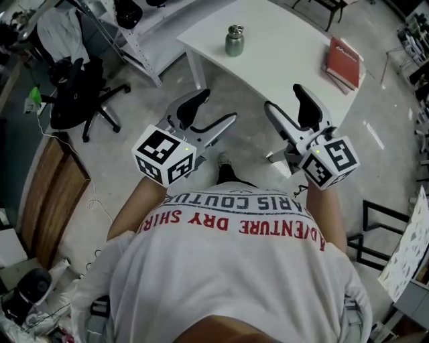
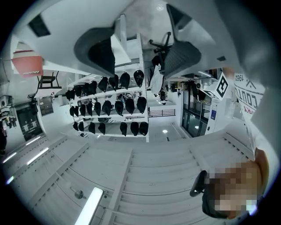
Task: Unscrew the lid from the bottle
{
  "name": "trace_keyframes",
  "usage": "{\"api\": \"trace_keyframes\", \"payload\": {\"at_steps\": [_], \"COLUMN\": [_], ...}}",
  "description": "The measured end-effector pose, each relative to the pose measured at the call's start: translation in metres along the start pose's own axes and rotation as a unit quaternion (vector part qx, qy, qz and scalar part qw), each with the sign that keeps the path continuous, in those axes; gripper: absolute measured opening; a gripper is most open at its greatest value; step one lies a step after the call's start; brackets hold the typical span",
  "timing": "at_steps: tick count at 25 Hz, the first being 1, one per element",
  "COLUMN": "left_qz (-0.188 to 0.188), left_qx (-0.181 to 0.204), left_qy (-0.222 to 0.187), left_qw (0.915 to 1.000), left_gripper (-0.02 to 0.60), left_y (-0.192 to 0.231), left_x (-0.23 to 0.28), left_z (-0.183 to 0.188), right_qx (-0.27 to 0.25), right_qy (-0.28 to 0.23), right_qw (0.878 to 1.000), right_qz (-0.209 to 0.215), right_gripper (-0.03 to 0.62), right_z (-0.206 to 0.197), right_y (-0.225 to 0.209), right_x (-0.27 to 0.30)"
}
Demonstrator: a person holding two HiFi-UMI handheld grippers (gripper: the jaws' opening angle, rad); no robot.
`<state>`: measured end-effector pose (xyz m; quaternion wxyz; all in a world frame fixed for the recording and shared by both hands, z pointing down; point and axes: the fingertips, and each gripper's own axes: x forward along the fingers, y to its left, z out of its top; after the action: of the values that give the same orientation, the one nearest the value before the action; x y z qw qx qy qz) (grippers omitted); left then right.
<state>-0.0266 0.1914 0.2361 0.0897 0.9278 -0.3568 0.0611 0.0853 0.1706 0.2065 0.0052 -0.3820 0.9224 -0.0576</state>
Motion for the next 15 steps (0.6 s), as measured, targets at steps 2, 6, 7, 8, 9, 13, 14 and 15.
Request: {"api": "trace_keyframes", "payload": {"at_steps": [2, 6, 7, 8, 9, 13, 14, 15], "left_qz": [0.003, 0.003, 0.004, 0.004, 0.004, 0.01, 0.012, 0.014], "left_qx": [-0.002, -0.001, 0.0, 0.0, -0.002, -0.006, -0.002, 0.003], "left_qy": [0.005, 0.016, 0.022, 0.029, 0.034, 0.046, 0.05, 0.053], "left_qw": [1.0, 0.9999, 0.9997, 0.9996, 0.9994, 0.9989, 0.9987, 0.9985], "left_gripper": [0.327, 0.327, 0.328, 0.328, 0.328, 0.328, 0.328, 0.328], "left_y": [0.02, 0.055, 0.063, 0.072, 0.081, 0.114, 0.122, 0.129], "left_x": [0.018, 0.055, 0.064, 0.073, 0.082, 0.118, 0.126, 0.133], "left_z": [0.002, 0.006, 0.005, 0.004, 0.004, 0.001, 0.0, -0.001], "right_qx": [0.004, 0.009, 0.013, 0.016, 0.018, 0.018, 0.019, 0.019], "right_qy": [0.003, 0.01, 0.012, 0.015, 0.018, 0.033, 0.035, 0.036], "right_qw": [1.0, 1.0, 1.0, 1.0, 1.0, 0.999, 0.999, 0.999], "right_qz": [0.002, 0.007, 0.008, 0.011, 0.013, 0.025, 0.026, 0.027], "right_gripper": [0.333, 0.333, 0.333, 0.333, 0.333, 0.333, 0.333, 0.333], "right_z": [-0.001, -0.003, -0.005, -0.007, -0.009, -0.016, -0.017, -0.019], "right_y": [-0.019, -0.054, -0.062, -0.069, -0.077, -0.104, -0.111, -0.118], "right_x": [0.018, 0.054, 0.062, 0.071, 0.08, 0.114, 0.12, 0.126]}}
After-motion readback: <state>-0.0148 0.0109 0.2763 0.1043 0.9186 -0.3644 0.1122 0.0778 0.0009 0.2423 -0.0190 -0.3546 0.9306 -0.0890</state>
